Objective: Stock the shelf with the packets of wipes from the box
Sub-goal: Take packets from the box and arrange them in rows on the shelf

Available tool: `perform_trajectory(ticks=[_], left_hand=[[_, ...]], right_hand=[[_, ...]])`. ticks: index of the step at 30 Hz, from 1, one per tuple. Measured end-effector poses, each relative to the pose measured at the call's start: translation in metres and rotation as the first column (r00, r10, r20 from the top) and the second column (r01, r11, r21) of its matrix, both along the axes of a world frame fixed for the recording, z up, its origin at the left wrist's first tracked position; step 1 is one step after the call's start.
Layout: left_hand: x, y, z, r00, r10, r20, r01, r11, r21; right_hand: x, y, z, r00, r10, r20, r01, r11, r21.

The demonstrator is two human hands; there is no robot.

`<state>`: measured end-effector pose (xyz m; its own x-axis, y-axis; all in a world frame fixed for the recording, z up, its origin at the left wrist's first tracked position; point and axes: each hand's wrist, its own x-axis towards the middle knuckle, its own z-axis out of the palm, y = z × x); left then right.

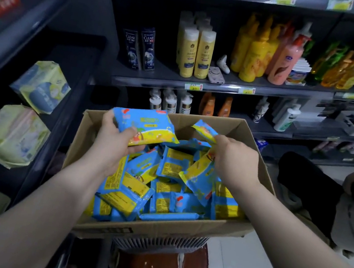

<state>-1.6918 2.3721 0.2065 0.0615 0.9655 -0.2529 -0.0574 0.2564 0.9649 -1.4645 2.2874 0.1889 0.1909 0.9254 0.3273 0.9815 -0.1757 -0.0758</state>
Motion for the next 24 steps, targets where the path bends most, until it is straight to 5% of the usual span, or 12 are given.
perform_trajectory(ticks=[4, 11, 15, 18, 24], left_hand=[[-0.002, -0.014, 0.012, 0.993, -0.115, -0.024, 0.116, 0.991, 0.073], [-0.014, -0.047, 0.032, 0.968, -0.118, 0.220, 0.114, 0.993, 0.030], [-0.037, -0.063, 0.034, 0.975, 0.011, 0.223, -0.003, 0.999, -0.037], [-0.058, -0.077, 0.036, 0.958, 0.094, 0.272, -0.101, 0.995, 0.011], [-0.107, -0.118, 0.043, 0.912, 0.328, 0.246, -0.353, 0.933, 0.064]], right_hand=[[-0.019, 0.004, 0.017, 0.943, 0.327, 0.060, -0.323, 0.861, 0.392], [-0.044, 0.021, 0.021, 0.755, 0.646, 0.113, -0.620, 0.645, 0.448], [-0.063, 0.030, 0.030, 0.611, 0.781, 0.130, -0.749, 0.517, 0.414], [-0.083, 0.034, 0.041, 0.505, 0.858, -0.089, -0.806, 0.506, 0.306], [-0.145, 0.048, 0.068, 0.382, 0.634, -0.672, -0.749, 0.638, 0.176]])
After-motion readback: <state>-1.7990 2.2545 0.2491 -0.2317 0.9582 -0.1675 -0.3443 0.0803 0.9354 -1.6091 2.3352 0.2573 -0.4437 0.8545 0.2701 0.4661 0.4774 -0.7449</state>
